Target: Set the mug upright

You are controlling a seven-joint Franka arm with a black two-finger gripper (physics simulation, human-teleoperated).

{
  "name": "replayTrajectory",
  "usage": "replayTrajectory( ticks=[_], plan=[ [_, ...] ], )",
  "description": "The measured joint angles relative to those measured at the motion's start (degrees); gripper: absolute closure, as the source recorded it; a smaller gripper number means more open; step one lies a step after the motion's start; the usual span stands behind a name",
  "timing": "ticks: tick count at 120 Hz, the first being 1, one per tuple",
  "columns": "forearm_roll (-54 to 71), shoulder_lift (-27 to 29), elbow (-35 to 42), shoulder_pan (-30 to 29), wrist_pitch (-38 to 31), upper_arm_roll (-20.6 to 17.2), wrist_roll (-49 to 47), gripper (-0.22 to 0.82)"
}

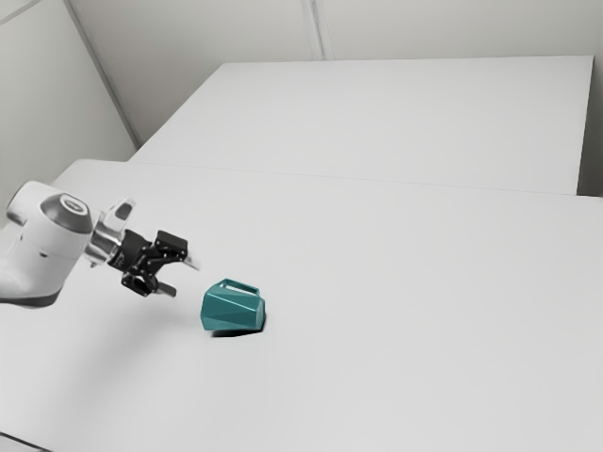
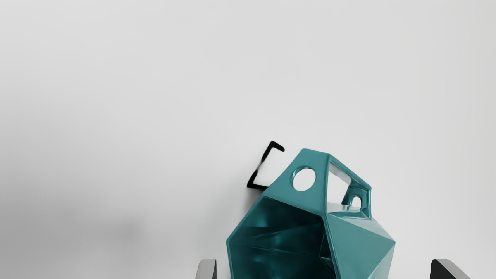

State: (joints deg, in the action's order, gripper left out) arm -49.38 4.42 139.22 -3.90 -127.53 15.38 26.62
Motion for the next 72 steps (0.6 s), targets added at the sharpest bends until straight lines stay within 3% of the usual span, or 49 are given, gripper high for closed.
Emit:
replayTrajectory(
  ticks=[72],
  plan=[
    [-1.5,-2.2,0.2,0.0,4.8,0.0,9.8,0.00]
  ],
)
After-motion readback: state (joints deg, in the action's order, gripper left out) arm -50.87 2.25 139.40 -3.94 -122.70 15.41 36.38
